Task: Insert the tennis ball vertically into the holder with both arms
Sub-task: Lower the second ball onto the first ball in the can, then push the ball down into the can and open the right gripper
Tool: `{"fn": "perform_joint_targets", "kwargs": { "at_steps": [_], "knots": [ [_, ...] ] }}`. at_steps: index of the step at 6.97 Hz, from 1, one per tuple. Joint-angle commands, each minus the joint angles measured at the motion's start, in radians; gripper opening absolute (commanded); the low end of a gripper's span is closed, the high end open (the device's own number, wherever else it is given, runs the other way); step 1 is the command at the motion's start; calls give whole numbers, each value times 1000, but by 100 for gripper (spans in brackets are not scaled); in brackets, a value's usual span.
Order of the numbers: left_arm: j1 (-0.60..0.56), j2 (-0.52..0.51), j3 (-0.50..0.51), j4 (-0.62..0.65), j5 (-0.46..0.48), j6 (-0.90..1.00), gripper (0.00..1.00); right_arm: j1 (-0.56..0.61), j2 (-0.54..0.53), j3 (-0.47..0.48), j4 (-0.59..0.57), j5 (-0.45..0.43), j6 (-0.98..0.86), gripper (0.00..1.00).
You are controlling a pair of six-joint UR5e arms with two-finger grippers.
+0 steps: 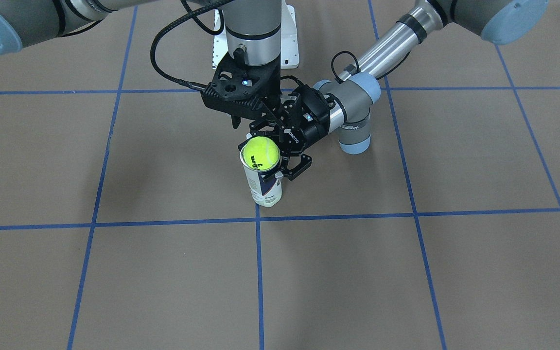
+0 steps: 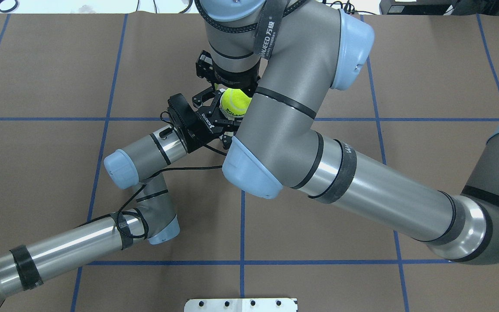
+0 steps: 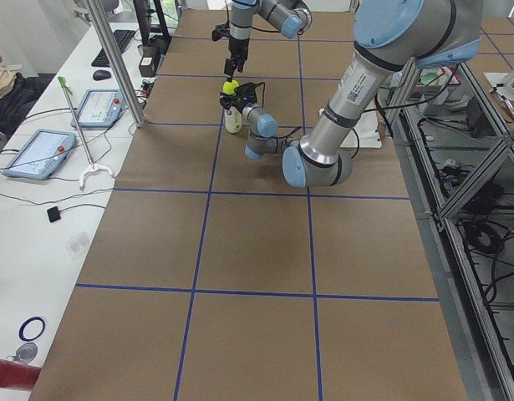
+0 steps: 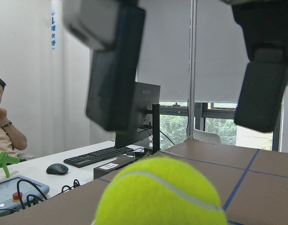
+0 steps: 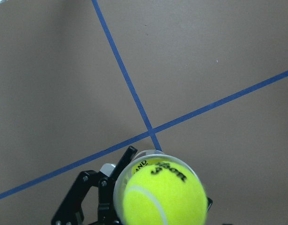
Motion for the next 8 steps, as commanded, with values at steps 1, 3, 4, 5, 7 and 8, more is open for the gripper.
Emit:
{"fn": "perform_joint_targets", "kwargs": {
  "at_steps": [1,3,4,5,7,8],
  "knots": [
    [-4,0,-2,0,1,-2,94,0,4,4,0,0,-14,99],
    [-16,-2,-9,0,0,-5,95,0,6,11,0,1,-32,99],
    [-20,-2,-9,0,0,-5,95,1,3,1,0,0,-54,99],
    [-20,-2,-8,0,0,-3,95,5,-3,-6,2,-2,-99,76],
    [-20,0,0,0,0,-2,95,8,-6,-8,42,-2,-89,0],
    [-22,0,2,0,0,-2,96,8,-6,-22,62,-2,-86,0]
  ]
}}
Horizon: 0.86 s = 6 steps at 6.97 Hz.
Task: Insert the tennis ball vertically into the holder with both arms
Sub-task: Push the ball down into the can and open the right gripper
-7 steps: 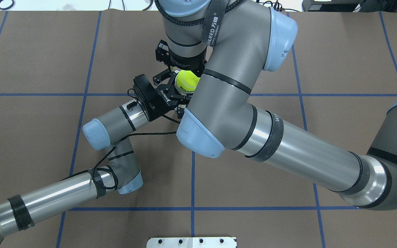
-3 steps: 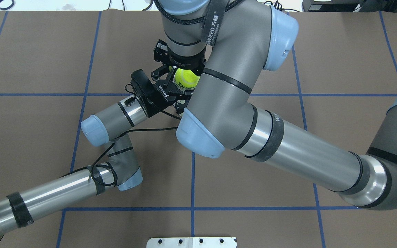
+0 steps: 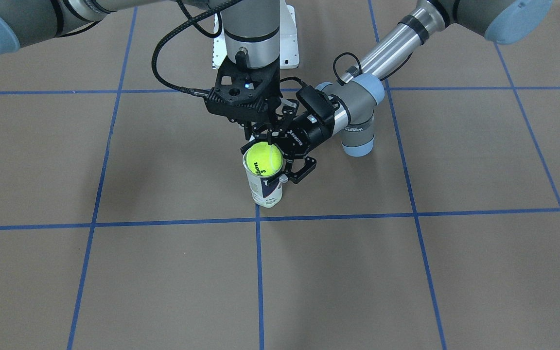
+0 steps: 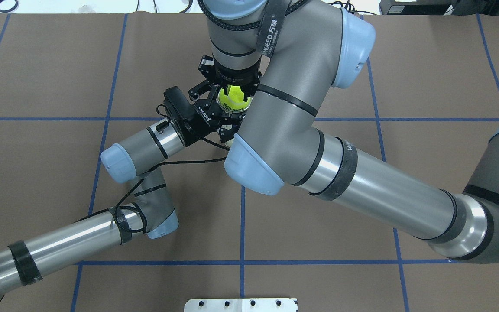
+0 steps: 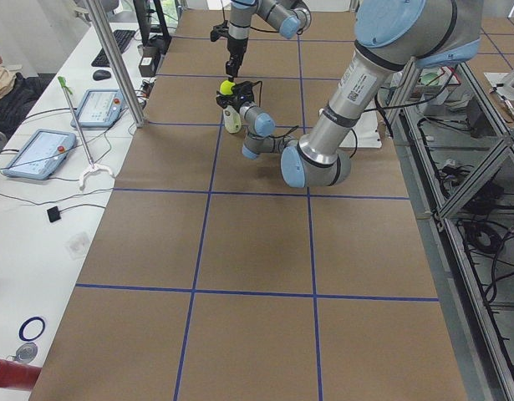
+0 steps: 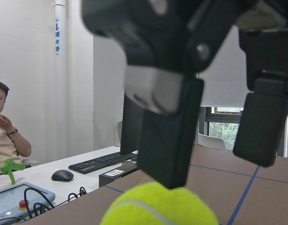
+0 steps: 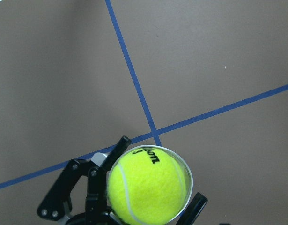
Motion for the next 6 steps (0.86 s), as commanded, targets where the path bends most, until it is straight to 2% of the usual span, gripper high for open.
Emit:
{"fn": "perform_joint_targets", "kwargs": {
  "at_steps": [1,6],
  "knots": [
    [-1,2,5,0,0,2,96,1,-1,-49,63,0,5,0],
    [-1,2,5,0,2,1,96,-1,1,-71,82,1,3,0]
  ]
}}
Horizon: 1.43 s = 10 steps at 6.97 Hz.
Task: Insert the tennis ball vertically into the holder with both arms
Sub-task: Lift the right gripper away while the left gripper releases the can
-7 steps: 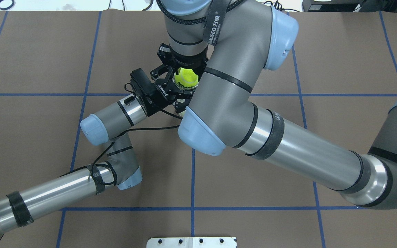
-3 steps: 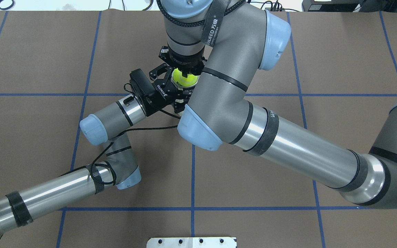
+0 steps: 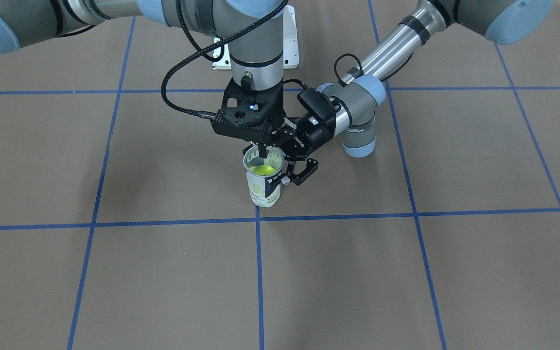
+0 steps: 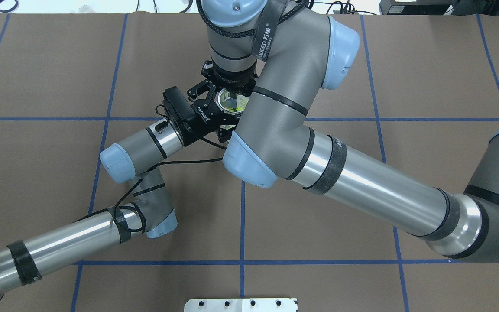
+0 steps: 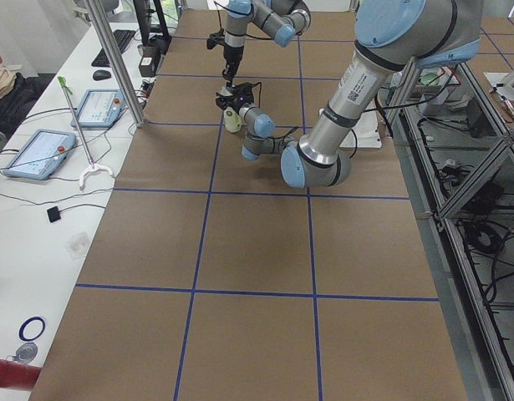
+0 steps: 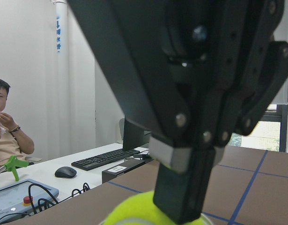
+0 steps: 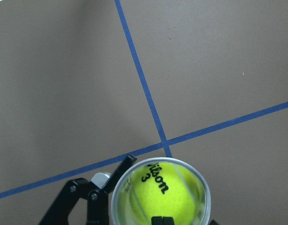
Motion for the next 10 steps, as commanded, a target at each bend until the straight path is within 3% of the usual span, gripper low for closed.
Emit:
{"fn": "perform_joint_targets", "kwargs": {
  "at_steps": [1,2,3,7,10],
  "knots": [
    [0,0,0,0,0,-1,96,6,4,18,0,7,-3,2],
    [0,0,0,0,0,-1,96,25,2,41,-1,35,-19,94],
    [0,-1,-6,0,0,-2,96,38,4,82,-9,39,-20,100],
    [-32,-3,-77,-2,-2,-15,96,106,-2,91,-9,72,-64,100],
    [-115,11,-83,2,-63,-16,96,305,-91,91,-7,238,-279,100]
  ]
}}
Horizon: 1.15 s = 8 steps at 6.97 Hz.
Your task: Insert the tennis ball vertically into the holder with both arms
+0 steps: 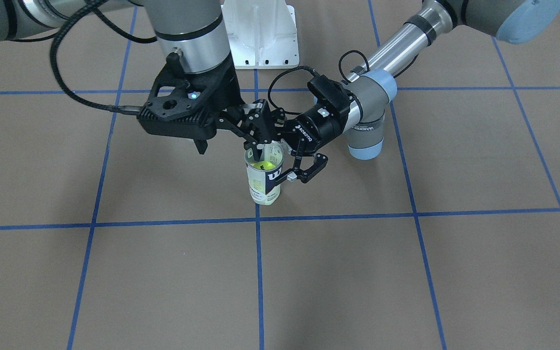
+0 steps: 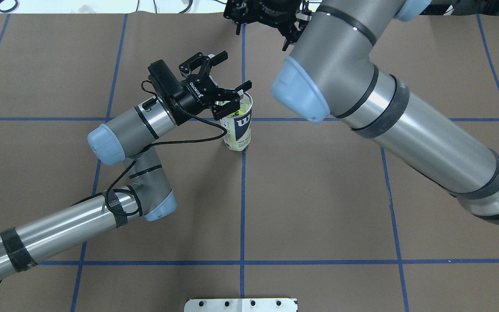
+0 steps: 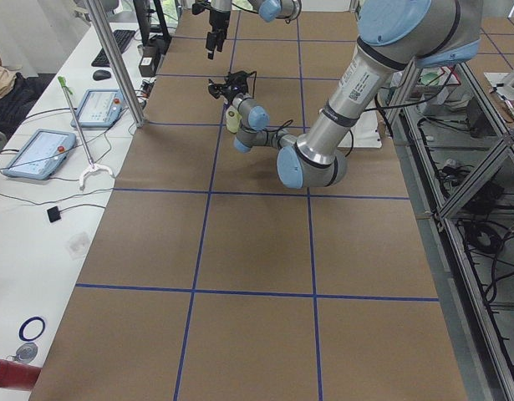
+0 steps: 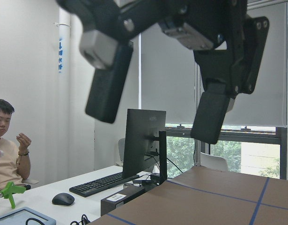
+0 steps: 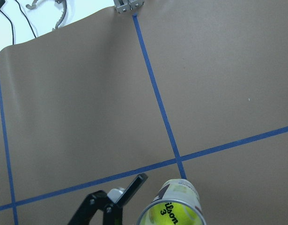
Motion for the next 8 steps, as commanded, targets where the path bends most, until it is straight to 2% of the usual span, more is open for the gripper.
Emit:
{"fn": "perform_joint_targets", "kwargs": {
  "at_steps": [1,3,5,7,8],
  "knots": [
    [-106,48,-3,6,-95,-1,96,157,-121,1,7,103,-227,100],
    [-286,143,-21,76,-309,0,96,316,-311,9,12,166,-581,100],
    [-420,255,-44,130,-449,3,96,477,-488,3,10,215,-980,100],
    [-610,318,-44,243,-733,10,99,623,-635,-14,10,270,-1283,100],
    [-687,346,-42,323,-835,17,99,677,-704,-22,10,284,-1412,100]
  ]
}}
